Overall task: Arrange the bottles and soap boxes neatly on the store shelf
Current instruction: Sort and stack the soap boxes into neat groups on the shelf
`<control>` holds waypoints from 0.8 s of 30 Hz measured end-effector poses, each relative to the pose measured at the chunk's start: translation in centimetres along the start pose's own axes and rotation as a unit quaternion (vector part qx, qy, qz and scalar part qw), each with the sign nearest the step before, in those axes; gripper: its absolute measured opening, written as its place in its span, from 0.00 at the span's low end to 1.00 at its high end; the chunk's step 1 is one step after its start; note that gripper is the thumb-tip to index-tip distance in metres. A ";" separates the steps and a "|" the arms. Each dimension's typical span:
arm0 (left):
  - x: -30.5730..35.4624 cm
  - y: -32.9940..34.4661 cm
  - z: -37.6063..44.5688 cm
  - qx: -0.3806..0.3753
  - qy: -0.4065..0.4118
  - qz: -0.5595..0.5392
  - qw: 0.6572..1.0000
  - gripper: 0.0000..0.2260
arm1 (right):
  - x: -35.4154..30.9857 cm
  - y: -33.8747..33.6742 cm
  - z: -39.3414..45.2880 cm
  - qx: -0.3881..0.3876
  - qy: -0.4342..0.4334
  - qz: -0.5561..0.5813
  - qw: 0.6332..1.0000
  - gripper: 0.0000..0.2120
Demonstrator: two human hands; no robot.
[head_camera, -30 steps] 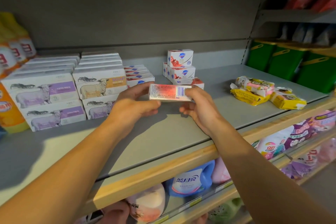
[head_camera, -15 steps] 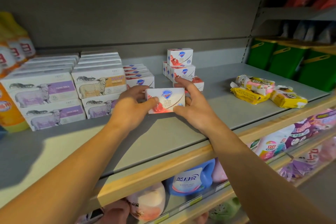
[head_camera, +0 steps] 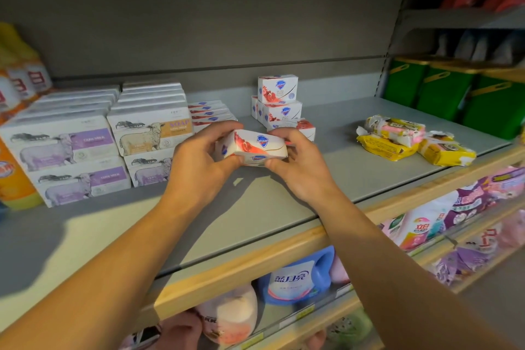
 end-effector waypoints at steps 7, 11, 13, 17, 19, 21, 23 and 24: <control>-0.6 -0.2 0.2 0.005 -0.028 0.006 1.000 0.24 | 0.1 -0.1 0.1 0.007 0.008 0.021 1.000 0.21; -1.6 0.2 0.2 -0.015 -0.083 0.023 0.996 0.19 | 0.4 -0.6 0.2 0.046 0.015 0.029 0.998 0.19; -2.0 0.4 0.0 -0.030 -0.091 0.059 0.994 0.18 | 0.5 -0.7 0.2 0.047 0.015 -0.007 0.999 0.19; -2.6 0.3 -0.1 -0.062 -0.107 0.151 0.981 0.17 | 0.8 -0.4 0.3 0.023 0.012 -0.093 0.995 0.20; -2.6 0.2 -0.2 -0.068 -0.110 0.167 0.978 0.19 | 0.7 -0.3 0.3 0.022 0.006 -0.100 0.995 0.22; -2.2 0.0 -0.3 -0.063 -0.108 0.186 0.975 0.23 | 0.6 -0.3 0.2 0.027 0.002 -0.083 0.996 0.24; -1.6 -0.4 -0.3 -0.058 -0.092 0.227 0.968 0.24 | 0.4 -0.3 0.2 0.023 -0.004 -0.079 0.997 0.24; -1.4 -0.7 -0.4 -0.062 -0.080 0.247 0.964 0.24 | 0.3 -0.2 0.2 0.019 -0.009 -0.088 0.996 0.24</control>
Point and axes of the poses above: each hand's wrist, its own z-axis towards the middle knuckle, its own y-axis out of the palm, x = y × z, the point moved 5 cm from there along z, towards the middle knuckle, and after that the axes turned 6 degrees about z, right-handed, at the moved point
